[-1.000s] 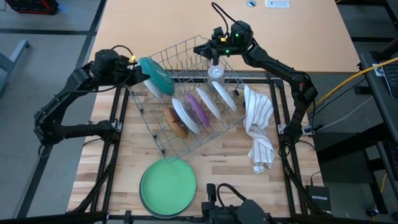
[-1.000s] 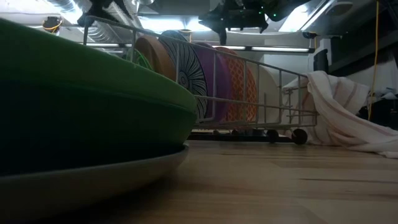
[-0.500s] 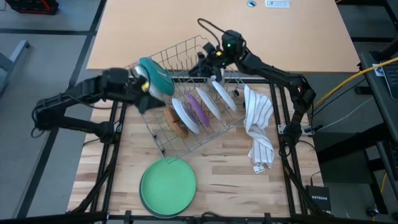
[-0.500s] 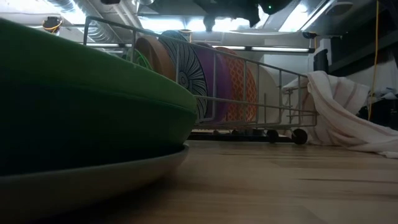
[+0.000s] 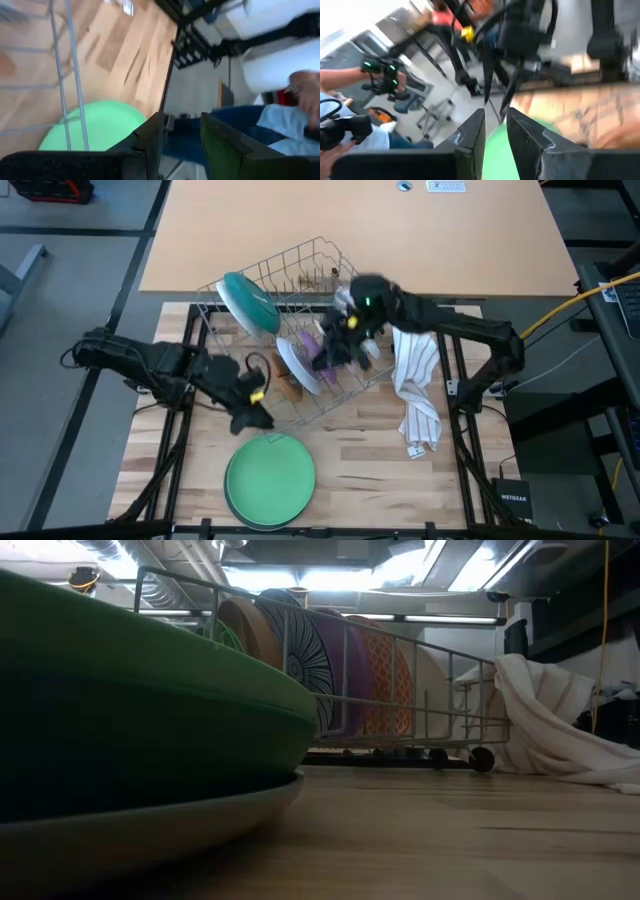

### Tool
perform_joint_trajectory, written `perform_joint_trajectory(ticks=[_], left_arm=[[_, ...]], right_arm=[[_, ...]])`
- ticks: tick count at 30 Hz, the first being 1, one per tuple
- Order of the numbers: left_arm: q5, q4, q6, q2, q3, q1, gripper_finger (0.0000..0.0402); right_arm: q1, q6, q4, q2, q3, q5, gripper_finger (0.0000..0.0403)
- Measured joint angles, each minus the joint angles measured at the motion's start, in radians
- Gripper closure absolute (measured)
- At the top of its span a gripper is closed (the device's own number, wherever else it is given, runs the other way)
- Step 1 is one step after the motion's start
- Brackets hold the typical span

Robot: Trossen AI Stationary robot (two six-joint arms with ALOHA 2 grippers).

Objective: Sort dishes
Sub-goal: Put the light green plate into the dish rack

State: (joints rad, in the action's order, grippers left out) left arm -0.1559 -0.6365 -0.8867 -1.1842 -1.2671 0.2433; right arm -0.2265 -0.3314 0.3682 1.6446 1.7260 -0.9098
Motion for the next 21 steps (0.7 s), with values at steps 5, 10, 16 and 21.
perform_joint_trajectory(ticks=[5,10,16,21], left_arm=[[0.076,-0.005,0.003,-0.01,0.0,0.092,0.0282],[0.097,-0.009,0.063,0.004,0.0,0.143,0.0282],[0.099,-0.02,0.186,0.014,0.0,0.179,0.0282],[0.098,-0.071,0.253,0.015,0.0,0.213,0.0282]], right_arm=[[0.204,-0.043,0.28,-0.037,0.0,0.343,0.0317],[0.422,-0.275,0.405,-0.023,-0.003,0.724,0.0317],[0.614,-0.679,0.386,0.072,-0.007,1.094,0.0317],[0.698,-1.07,0.295,0.205,-0.007,1.189,0.0317]])
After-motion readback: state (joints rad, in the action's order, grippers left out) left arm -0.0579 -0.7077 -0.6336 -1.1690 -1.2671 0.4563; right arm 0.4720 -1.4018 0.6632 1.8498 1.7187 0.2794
